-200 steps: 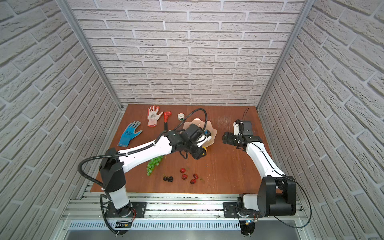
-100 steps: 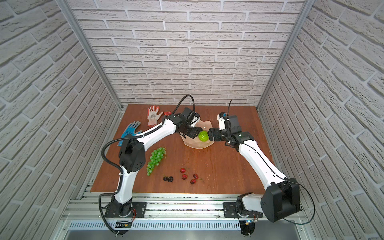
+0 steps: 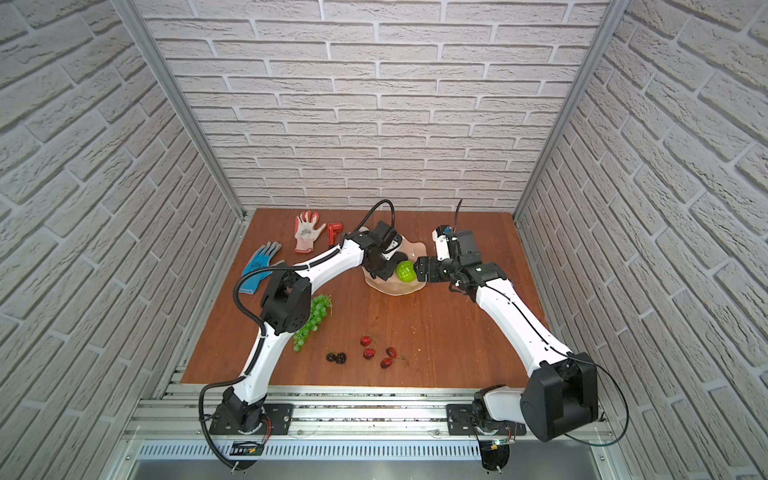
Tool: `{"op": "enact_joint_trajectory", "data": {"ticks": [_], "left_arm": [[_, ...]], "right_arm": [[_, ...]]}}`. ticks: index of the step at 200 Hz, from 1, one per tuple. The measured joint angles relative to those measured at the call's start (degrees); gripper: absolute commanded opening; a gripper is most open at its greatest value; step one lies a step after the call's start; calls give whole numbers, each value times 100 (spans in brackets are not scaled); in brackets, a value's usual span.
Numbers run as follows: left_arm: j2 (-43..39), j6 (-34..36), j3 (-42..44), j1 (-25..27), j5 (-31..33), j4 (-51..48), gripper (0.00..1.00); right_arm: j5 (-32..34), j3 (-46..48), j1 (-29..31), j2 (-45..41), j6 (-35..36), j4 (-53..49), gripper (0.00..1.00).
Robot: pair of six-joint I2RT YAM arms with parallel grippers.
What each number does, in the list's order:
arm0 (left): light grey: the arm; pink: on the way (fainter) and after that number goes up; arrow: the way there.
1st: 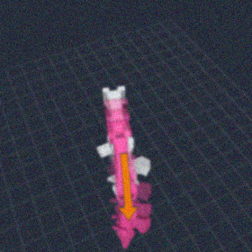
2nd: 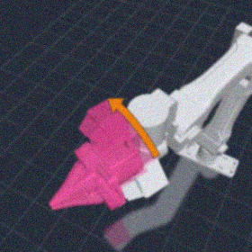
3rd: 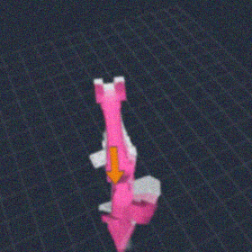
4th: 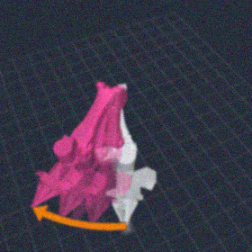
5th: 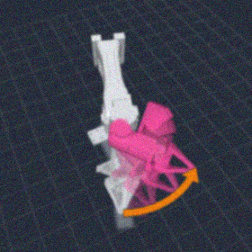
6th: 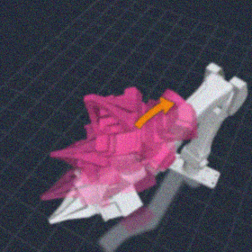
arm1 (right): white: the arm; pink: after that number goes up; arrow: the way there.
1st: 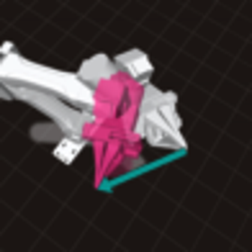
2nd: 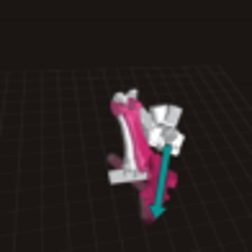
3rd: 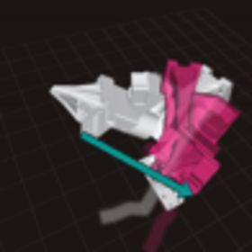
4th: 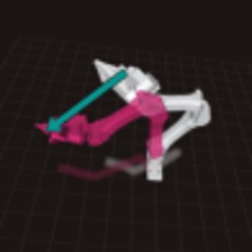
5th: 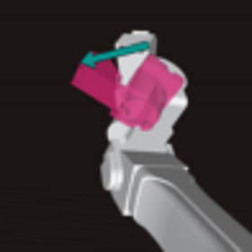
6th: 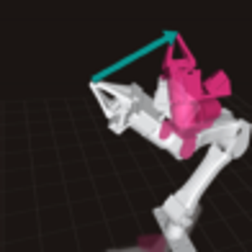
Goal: Place and organize the fake fruits in the fruit bowl
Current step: 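Carry the pear over the pink bowl and release it beside the avocado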
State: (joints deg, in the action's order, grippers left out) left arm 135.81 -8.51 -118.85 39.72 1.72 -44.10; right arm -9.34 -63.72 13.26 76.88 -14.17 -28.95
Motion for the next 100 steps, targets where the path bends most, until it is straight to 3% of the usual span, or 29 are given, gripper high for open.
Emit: {"op": "enact_joint_trajectory", "data": {"ticks": [58, 100], "left_arm": [[201, 149, -125, -15, 111, -44, 44], [223, 195, -197, -24, 136, -76, 64]], "right_arm": [[-114, 0, 15, 162, 0, 57, 91], [-146, 0, 26, 286, 0, 94, 91]]}}
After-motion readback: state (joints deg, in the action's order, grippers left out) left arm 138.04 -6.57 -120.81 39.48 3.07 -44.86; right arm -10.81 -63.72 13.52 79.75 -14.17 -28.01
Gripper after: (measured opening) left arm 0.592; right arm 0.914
